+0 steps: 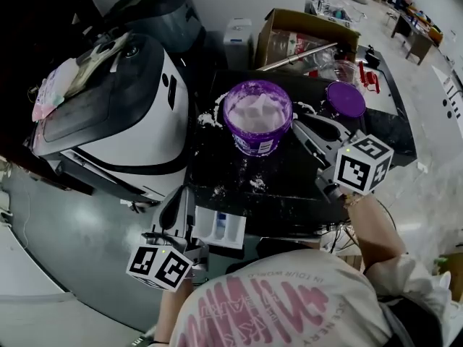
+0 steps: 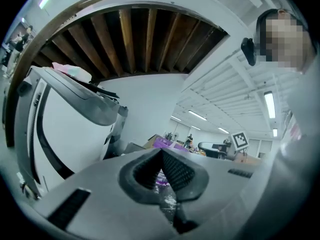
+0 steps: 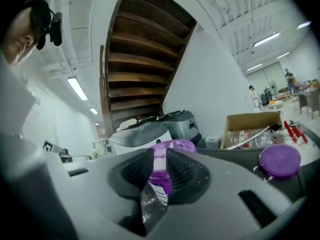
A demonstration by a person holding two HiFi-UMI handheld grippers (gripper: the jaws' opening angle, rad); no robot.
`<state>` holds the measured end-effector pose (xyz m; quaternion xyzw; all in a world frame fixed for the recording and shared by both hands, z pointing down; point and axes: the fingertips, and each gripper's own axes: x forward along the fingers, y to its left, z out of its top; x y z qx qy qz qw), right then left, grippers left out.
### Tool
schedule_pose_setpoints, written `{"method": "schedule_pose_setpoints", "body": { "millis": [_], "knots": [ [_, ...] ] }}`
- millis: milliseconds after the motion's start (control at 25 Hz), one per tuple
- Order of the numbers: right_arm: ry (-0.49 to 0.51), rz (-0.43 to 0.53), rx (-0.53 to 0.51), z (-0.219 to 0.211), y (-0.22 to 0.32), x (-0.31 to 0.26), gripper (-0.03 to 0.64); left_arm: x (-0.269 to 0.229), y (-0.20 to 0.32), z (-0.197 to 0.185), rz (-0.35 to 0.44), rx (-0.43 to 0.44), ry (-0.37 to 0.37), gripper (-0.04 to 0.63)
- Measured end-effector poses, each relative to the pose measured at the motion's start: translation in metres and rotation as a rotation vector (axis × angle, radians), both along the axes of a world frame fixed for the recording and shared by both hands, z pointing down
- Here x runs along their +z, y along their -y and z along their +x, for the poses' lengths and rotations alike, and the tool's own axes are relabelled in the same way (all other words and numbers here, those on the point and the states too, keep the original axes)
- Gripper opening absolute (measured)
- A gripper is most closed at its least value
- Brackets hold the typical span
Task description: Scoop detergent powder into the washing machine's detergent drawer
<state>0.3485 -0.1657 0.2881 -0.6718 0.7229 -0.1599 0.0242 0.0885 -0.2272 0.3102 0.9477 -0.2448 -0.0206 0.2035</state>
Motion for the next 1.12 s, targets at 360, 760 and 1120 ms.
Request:
{"method": "schedule_pose_setpoints", "body": {
  "millis": [360,760,1120],
  "knots": [
    [-0.018,-0.302,-0.261,0.000,0.058,0.013,0.137,0.002,0.008,-0.032,0.001,-0.126,0.011,0.000],
    [-0.205,-0.490,-0.350,0.005,0.104,0.035,0.163,0.004,0.007,-0.066,-0.008,-0.238,0.014,0.000],
    [-0.268,-0.567,-0.350,0.005,0.122,0.042,0.124,0.004,0.008,-0.087,-0.011,-0.286,0.018,0.000]
  ]
}}
